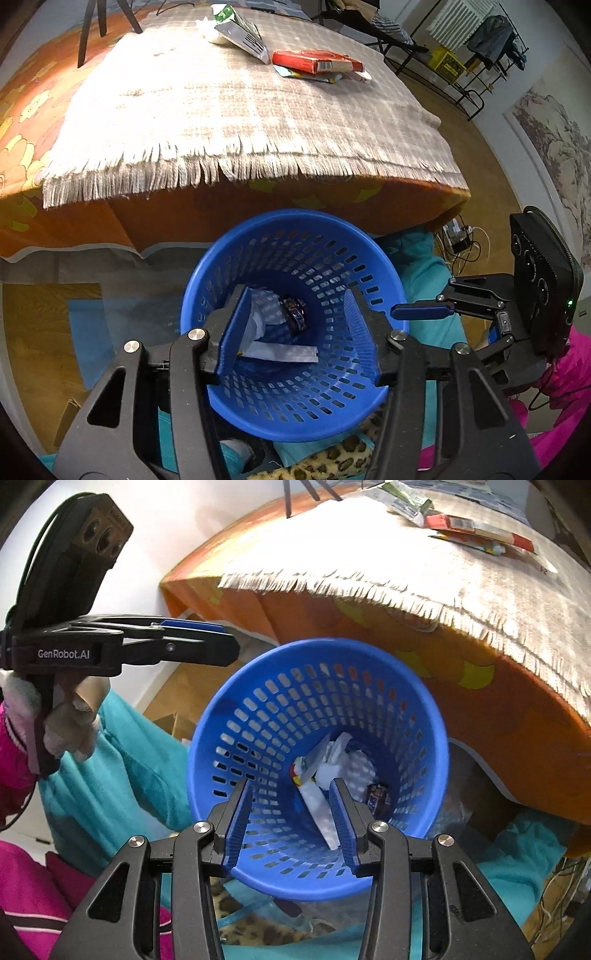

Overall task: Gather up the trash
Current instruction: 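Carry both items over the blue basket and open both grippers to drop them, then move both tools back over the cloth toward the red box and carton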

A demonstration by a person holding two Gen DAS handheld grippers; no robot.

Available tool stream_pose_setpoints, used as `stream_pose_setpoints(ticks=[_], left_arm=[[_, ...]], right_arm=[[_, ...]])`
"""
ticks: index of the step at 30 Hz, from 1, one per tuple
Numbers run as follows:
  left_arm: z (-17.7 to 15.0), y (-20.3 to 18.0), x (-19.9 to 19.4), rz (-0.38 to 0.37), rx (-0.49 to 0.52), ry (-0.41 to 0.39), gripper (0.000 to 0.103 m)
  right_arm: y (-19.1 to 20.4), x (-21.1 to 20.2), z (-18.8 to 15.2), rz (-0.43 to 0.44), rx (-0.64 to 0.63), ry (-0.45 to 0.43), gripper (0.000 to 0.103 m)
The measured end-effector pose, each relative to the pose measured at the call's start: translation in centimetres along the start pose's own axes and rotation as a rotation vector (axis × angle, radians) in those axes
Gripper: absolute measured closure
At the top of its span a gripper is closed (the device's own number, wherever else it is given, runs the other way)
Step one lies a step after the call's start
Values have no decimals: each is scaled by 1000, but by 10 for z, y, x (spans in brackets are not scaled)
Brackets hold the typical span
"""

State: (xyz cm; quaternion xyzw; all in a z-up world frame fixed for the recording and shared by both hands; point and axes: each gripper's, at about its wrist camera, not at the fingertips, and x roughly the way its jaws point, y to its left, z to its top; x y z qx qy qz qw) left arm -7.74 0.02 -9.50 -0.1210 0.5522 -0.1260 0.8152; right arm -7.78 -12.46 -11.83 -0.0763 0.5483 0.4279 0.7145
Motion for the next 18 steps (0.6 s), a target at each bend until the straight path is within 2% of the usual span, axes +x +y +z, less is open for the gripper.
stream_pose_setpoints(ticks=[2, 4, 13, 18], left_arm=[[3, 2, -1, 6, -5, -3, 44], [7, 3, -2, 13, -6, -11, 38], [36, 8, -5, 37, -9, -40, 38], [60, 8, -9, 54, -1, -75, 38]], right_arm=[[-1, -2, 2, -12, 2, -5, 55], [-3, -5, 4, -21, 6, -17, 45], [-23, -18, 18, -63, 63, -59, 43], [-46, -35, 32, -81, 124, -124, 42]])
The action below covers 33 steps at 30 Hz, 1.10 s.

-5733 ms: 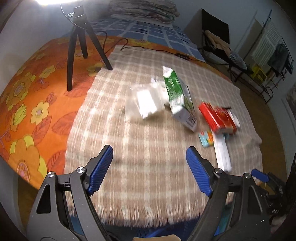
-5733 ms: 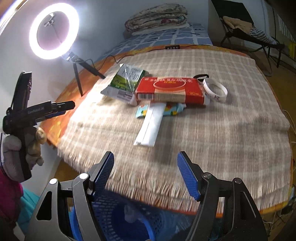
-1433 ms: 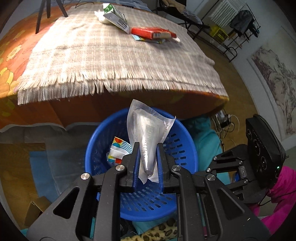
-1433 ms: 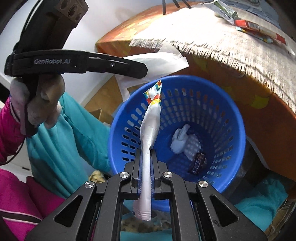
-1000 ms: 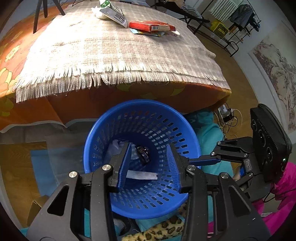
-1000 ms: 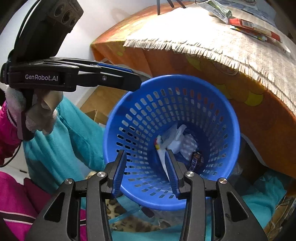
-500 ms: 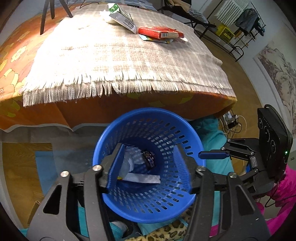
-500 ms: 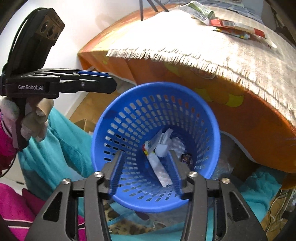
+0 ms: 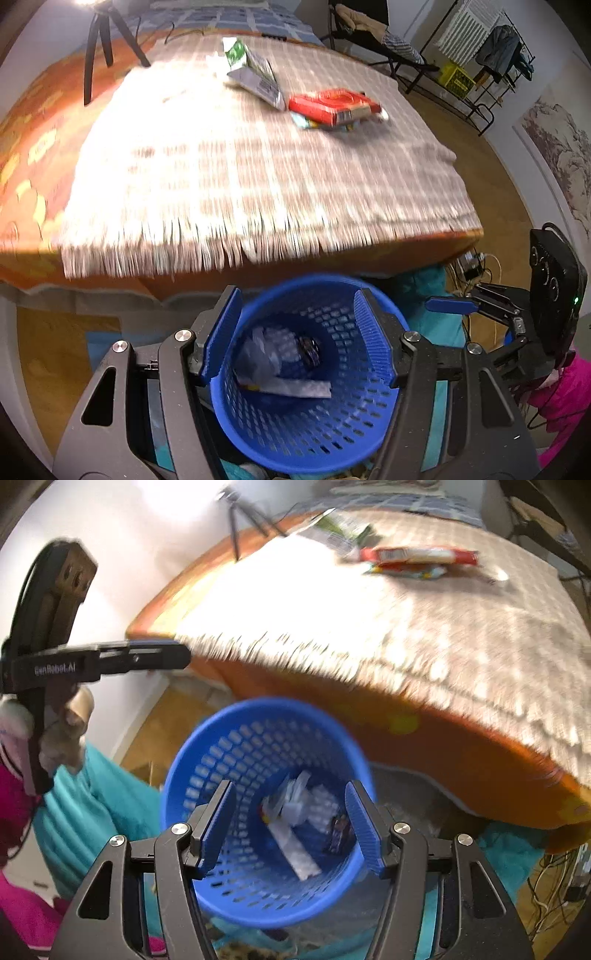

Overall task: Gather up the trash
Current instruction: 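Move both tools back over the cloth toward the red box and carton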

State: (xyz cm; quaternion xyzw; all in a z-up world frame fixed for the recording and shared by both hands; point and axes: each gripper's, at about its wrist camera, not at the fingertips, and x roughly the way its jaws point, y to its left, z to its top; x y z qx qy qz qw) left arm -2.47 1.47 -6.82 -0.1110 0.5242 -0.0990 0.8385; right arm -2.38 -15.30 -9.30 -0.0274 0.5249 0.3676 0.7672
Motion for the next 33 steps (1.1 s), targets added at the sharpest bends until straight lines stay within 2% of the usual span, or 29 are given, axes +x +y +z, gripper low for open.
stream_pose_setpoints(ticks=[6, 12, 25, 33], left_arm=[[38, 3, 1, 19, 2, -50, 38], [71, 7, 4, 30, -8, -91, 38], [134, 33, 18, 44, -84, -138, 38], [180, 74, 32, 103, -153, -183, 38]], right_arm=[[-36, -18, 31, -20, 93, -105, 42], [-64, -28, 61, -55, 135, -182, 42], [-102, -12, 111, -39, 246, -250, 42], [-119, -1, 135, -38, 281, -264, 42]])
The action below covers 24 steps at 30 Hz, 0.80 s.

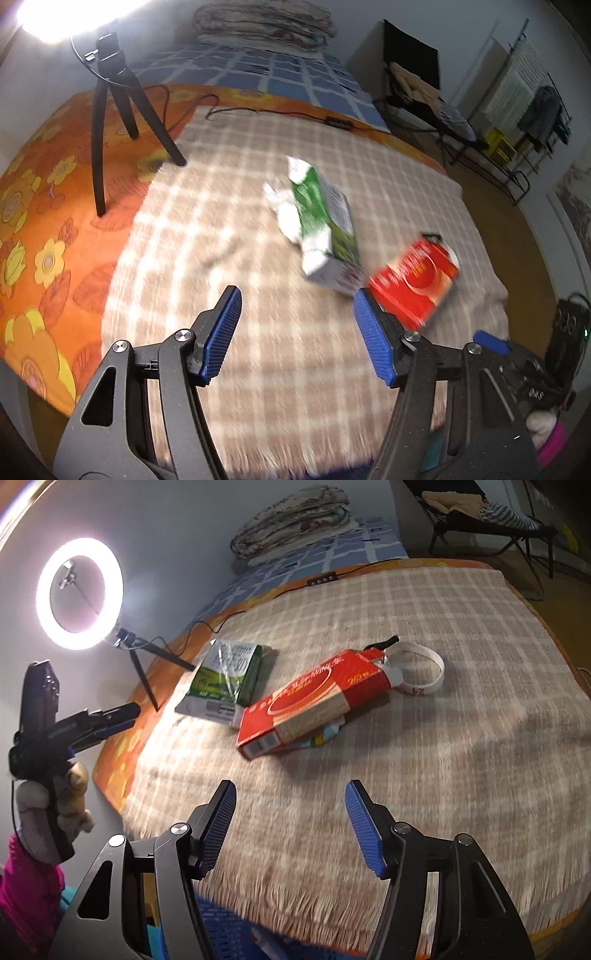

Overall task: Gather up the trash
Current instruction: 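Move both tools back over the cloth toward the red box and carton, then grasp the red medicine box with the right gripper while the left grasps the green milk carton, lift both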

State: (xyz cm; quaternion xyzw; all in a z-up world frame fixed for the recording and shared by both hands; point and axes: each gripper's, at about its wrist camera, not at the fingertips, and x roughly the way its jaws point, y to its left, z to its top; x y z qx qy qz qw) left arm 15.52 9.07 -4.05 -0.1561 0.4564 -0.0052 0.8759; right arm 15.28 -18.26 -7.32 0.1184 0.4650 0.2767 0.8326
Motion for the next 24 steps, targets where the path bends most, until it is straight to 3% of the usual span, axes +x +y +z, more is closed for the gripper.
stream_pose_setpoints(ticks=[8, 14, 24], left_arm=[[38, 28, 47, -12, -78, 13, 43], [48, 31, 65, -85, -131, 61, 43], [48, 3, 82, -108, -82, 117, 43]], right_arm=[[-15, 25, 20, 14, 61, 3, 42], [-22, 43, 32, 34, 102, -3, 42], [-31, 61, 43, 78, 193, -10, 42]])
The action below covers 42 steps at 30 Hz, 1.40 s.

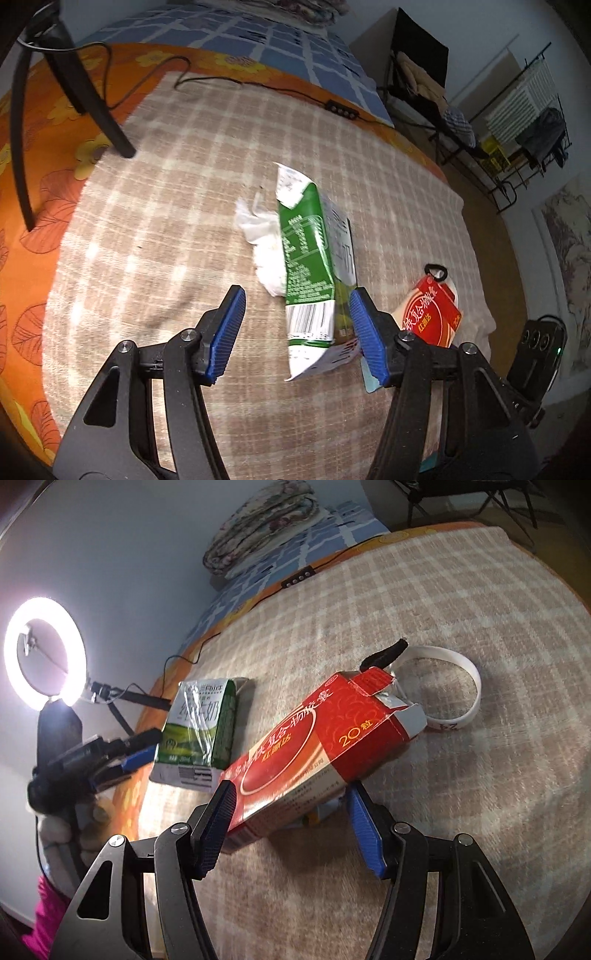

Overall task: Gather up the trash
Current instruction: 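Grasp the red medicine box with the right gripper while the left grasps the green milk carton, lift both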

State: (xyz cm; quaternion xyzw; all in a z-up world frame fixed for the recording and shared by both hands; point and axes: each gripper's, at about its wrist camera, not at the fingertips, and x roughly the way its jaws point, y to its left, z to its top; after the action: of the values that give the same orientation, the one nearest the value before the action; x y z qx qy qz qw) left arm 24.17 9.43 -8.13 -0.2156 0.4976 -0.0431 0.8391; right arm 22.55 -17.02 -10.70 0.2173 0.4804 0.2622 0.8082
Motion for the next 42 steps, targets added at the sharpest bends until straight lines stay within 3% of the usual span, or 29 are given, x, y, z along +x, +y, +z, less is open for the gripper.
stream_pose_setpoints(ticks=[8, 10, 12, 13, 22, 30, 42], left_arm=[[-4, -16, 9, 22, 46, 6, 43], [-5, -18, 11, 34, 57, 8, 43], [-7, -20, 14, 46, 66, 11, 53], [-8, -20, 17, 57, 68, 22, 66], [-10, -21, 8, 67, 91, -19, 70], [-16, -18, -22, 58, 91, -78, 70], [-36, -20, -73, 29, 87, -150, 73]], right_arm=[[-10, 6, 12, 12, 80, -12, 43], [-13, 7, 14, 6, 99, -22, 59], [-16, 9, 16, 2, 117, -20, 69], [-18, 9, 16, 17, 133, -23, 71], [-8, -1, 16, 68, 97, -61, 80], [9, -28, 12, 116, 42, -96, 88], [31, -78, -17, 163, -27, -88, 88]])
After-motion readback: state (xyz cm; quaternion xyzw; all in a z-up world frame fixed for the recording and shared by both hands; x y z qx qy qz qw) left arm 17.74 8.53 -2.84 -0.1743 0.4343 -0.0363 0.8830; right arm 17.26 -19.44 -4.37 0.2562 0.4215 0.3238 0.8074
